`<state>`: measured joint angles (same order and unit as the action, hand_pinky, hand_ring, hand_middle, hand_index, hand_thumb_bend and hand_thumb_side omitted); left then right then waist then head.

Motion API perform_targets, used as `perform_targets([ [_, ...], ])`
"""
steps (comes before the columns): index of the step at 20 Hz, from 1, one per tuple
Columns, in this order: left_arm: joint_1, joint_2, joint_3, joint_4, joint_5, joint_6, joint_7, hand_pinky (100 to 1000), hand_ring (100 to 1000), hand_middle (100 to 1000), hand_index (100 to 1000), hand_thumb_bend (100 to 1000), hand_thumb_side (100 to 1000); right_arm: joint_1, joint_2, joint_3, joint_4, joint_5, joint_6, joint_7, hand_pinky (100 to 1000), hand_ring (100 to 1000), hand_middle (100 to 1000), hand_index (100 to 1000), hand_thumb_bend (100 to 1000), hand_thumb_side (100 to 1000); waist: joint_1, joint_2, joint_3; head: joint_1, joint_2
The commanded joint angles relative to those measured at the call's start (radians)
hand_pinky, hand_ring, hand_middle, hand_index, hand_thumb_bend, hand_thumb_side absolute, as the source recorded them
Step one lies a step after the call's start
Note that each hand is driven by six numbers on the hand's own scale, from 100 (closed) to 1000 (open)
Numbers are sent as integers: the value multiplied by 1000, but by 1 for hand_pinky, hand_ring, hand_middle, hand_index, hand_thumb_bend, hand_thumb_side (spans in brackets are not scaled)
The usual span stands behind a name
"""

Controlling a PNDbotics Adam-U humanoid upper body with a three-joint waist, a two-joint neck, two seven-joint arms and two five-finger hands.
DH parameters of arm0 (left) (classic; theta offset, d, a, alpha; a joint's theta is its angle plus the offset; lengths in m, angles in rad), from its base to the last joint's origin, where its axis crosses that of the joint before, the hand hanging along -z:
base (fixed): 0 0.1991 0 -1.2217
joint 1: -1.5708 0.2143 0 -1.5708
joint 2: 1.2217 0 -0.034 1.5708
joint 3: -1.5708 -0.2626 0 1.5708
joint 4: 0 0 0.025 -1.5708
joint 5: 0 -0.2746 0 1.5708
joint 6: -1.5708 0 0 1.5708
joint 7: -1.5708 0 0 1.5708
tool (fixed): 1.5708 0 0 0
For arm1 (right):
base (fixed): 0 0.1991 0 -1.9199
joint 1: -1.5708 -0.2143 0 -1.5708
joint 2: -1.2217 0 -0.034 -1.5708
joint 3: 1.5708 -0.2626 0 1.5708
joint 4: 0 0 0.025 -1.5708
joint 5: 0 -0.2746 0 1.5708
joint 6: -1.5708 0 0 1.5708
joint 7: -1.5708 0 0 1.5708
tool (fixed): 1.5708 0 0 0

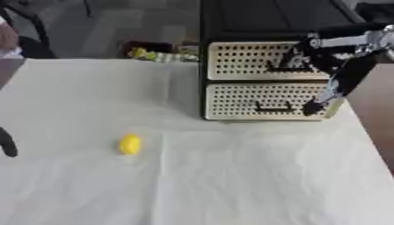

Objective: Pick up objects from table and place into drawer.

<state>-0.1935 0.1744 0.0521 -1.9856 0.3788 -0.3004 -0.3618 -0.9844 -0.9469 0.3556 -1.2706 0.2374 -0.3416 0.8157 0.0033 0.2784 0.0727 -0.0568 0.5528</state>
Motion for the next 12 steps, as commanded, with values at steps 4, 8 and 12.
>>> perform_targets([
  [4, -7, 3, 2, -14, -6, 5, -1, 404, 539, 551, 650, 100, 832, -9, -44, -30, -32, 12, -77, 91, 100, 290, 100, 865, 764, 508, -2, -13, 1, -2, 0],
  [8, -8, 2, 1, -14, -6, 6, -1, 404, 539, 551, 649, 100, 832, -10, -48, -48, -39, 20, -63, 91, 100, 296, 100, 865, 760, 515, -1, -12, 0, -3, -2],
  [12, -8, 1, 2, -14, -7, 6, 0, 404, 540, 551, 648, 100, 832, -11, -49, -60, -40, 36, -56, 91, 100, 298, 100, 864, 753, 522, 0, -12, -1, -4, -2],
])
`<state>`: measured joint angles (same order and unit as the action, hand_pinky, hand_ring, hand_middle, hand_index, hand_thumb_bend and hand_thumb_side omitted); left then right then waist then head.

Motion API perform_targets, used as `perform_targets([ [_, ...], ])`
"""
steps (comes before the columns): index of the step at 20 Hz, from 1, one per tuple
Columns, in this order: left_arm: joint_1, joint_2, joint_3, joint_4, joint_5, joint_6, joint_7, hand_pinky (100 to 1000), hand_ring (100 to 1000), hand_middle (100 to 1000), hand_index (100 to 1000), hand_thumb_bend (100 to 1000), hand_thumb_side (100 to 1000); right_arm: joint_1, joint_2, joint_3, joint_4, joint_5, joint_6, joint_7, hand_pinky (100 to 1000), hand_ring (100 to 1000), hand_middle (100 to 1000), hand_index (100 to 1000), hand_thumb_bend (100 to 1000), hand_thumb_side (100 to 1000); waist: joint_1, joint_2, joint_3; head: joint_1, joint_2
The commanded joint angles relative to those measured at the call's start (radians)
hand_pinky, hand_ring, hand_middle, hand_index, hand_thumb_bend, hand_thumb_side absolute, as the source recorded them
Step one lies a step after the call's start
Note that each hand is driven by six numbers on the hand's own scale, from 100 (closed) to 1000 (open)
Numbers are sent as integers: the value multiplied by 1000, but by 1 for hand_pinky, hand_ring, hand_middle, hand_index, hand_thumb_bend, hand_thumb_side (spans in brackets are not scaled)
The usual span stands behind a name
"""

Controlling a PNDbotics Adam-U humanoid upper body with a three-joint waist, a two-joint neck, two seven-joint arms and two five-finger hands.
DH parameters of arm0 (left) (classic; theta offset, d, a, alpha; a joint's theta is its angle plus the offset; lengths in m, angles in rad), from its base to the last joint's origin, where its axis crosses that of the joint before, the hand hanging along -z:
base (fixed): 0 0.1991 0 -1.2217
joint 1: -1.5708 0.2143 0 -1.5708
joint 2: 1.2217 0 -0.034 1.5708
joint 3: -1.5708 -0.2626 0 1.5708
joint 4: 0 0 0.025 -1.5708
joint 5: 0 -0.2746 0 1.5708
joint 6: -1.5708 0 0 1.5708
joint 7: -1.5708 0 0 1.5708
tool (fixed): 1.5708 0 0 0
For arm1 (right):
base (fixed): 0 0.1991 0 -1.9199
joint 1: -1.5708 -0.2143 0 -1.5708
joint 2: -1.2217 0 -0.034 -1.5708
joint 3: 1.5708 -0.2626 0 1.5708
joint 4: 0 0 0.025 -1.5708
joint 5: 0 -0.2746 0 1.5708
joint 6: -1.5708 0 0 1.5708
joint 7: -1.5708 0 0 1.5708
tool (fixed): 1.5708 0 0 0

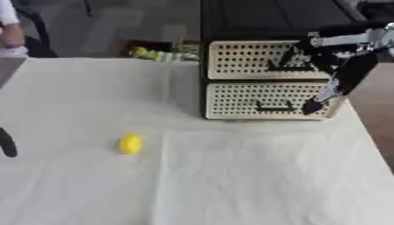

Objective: Pick up objects from table and place into drawer.

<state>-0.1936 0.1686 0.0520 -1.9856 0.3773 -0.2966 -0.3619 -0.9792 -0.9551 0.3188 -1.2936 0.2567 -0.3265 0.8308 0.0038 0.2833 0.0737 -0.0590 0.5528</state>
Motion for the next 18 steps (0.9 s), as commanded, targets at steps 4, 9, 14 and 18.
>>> perform_targets([
  [4, -7, 6, 2, -14, -6, 2, -1, 404, 540, 552, 647, 100, 832, -12, -44, -34, -16, 32, -69, 76, 100, 301, 100, 863, 748, 528, -1, -16, -2, -1, -1],
  [9, -8, 5, 1, -14, -7, 3, 0, 404, 541, 552, 646, 100, 833, -8, -45, -40, -24, 49, -65, 76, 100, 304, 100, 863, 738, 536, 0, -15, -2, -1, -1],
  [14, -8, 3, 0, -14, -6, 5, 0, 404, 541, 552, 645, 100, 834, -7, -39, -33, -27, 73, -64, 76, 100, 301, 100, 863, 731, 539, 1, -15, 0, -3, -1],
  [18, -8, 1, 0, -14, -7, 7, -1, 404, 541, 552, 644, 100, 834, -5, -32, -19, -27, 102, -76, 76, 100, 297, 100, 863, 722, 547, 1, -14, 3, -4, -1],
])
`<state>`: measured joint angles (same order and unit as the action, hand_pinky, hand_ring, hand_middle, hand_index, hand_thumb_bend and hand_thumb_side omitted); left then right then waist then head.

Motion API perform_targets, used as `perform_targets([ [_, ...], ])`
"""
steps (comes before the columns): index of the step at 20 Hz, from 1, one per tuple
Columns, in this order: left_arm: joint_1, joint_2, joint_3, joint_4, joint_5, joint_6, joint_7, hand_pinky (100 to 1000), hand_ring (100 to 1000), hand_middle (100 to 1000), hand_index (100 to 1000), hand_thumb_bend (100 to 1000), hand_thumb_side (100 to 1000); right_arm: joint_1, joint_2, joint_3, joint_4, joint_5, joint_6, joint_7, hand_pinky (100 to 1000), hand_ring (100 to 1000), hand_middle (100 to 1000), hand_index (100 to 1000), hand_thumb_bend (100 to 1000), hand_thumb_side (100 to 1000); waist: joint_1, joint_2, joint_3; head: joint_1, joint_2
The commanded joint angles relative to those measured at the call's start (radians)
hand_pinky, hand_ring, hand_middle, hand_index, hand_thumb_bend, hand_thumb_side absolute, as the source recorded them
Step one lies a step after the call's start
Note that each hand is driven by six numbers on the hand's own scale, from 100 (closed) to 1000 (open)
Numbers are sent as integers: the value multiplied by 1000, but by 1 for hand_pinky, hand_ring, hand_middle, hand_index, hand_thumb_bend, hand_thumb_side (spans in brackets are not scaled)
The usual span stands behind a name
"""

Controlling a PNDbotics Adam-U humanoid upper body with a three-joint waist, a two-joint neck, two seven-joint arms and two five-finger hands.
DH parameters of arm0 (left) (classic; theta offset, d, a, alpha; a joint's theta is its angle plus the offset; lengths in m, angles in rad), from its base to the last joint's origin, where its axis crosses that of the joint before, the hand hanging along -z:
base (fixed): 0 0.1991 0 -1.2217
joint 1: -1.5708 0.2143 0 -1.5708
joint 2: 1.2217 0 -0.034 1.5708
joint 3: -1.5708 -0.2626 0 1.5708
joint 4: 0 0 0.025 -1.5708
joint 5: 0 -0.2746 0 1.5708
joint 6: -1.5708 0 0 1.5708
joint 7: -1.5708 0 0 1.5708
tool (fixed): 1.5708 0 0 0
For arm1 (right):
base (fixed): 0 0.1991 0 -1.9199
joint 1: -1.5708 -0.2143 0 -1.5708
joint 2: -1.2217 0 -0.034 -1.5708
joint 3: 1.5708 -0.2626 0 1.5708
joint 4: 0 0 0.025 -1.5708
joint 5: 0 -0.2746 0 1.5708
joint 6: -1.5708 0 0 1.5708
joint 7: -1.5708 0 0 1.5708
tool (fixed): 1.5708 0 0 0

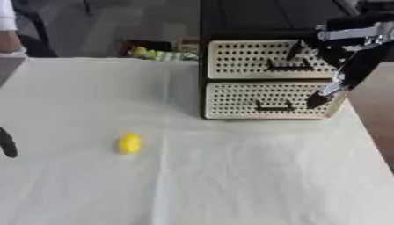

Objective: Pick up objects from table and place into drawer.

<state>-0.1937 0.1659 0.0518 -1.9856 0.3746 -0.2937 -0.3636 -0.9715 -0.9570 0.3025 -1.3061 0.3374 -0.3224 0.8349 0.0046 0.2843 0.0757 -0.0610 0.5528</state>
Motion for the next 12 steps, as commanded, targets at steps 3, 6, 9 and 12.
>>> perform_targets([
  [3, -9, 2, -1, -14, -4, 4, 0, 404, 542, 552, 643, 100, 836, -12, -23, 10, -12, 52, -92, 72, 100, 292, 100, 863, 714, 549, 0, -14, 4, -3, -2],
  [6, -8, 1, -1, -14, -4, 5, -1, 404, 541, 551, 643, 100, 837, -12, -17, 19, -7, 87, -104, 59, 100, 295, 100, 865, 709, 556, 1, -13, 6, -5, -3],
  [9, -9, -1, -2, -14, -4, 10, -2, 404, 541, 551, 643, 100, 841, -10, -12, 25, -1, 110, -109, 39, 100, 298, 100, 867, 708, 557, 0, -12, 7, -6, -3],
  [12, -9, -3, -2, -14, -4, 13, -2, 404, 542, 551, 642, 100, 841, -9, -6, 27, 8, 123, -109, 22, 100, 300, 100, 867, 709, 558, 1, -11, 8, -6, -3],
])
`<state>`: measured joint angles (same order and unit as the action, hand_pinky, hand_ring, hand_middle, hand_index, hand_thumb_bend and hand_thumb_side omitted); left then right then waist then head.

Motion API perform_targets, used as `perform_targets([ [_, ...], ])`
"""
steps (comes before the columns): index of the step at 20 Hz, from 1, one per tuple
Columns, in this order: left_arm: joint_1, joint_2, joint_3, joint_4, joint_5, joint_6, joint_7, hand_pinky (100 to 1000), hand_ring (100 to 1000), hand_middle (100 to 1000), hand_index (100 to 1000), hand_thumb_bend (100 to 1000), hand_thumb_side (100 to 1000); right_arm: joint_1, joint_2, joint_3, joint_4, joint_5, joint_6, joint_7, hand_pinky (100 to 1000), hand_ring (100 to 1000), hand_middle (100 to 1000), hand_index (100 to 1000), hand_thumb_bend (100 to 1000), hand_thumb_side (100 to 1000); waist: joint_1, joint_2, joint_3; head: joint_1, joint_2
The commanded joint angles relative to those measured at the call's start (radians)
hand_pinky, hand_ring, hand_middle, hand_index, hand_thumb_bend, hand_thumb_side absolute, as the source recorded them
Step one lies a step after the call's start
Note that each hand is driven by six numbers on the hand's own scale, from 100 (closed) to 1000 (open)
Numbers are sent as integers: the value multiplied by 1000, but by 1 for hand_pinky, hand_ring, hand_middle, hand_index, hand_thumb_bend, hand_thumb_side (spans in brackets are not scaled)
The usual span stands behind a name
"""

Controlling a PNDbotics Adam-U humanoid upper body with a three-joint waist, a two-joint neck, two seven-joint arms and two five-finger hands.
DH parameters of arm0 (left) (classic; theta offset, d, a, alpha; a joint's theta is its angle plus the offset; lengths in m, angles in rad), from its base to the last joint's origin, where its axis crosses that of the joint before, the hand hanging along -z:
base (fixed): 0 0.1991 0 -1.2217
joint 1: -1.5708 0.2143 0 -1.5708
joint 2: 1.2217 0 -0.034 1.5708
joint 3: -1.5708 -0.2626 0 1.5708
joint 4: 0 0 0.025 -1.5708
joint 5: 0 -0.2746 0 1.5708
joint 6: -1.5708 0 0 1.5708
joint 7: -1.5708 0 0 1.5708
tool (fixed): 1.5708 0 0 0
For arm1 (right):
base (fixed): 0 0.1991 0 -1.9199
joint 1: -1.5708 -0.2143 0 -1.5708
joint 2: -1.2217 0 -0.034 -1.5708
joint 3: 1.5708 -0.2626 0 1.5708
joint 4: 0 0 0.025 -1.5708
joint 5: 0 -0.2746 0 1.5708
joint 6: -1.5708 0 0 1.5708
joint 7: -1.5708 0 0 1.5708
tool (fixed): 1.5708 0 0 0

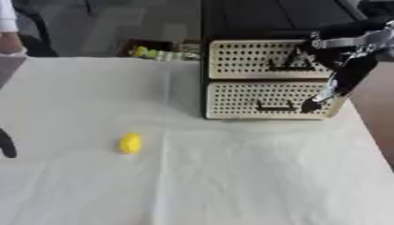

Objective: Pick up objects from table and place into drawer.

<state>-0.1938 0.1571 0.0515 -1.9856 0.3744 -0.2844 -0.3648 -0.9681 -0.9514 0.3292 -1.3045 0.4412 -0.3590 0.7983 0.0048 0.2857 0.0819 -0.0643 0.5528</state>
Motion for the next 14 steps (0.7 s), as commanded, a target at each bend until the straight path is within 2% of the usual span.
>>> perform_targets([
  [1, -9, 6, -1, -14, -3, 5, 0, 404, 542, 551, 642, 100, 841, -12, -10, 1, 9, 21, -72, 56, 100, 300, 100, 867, 709, 557, 1, -13, 2, -2, -4],
  [11, -10, 5, -2, -14, 1, 14, -3, 405, 542, 551, 639, 100, 847, -9, -8, 6, 9, 24, -81, 53, 100, 298, 100, 843, 710, 563, 0, -13, 1, -3, -3],
  [14, -10, 5, -2, -14, 2, 16, -3, 405, 542, 551, 639, 100, 845, -5, -12, 6, -6, 5, -79, 59, 100, 298, 100, 803, 715, 561, 0, -13, 1, -3, -4],
])
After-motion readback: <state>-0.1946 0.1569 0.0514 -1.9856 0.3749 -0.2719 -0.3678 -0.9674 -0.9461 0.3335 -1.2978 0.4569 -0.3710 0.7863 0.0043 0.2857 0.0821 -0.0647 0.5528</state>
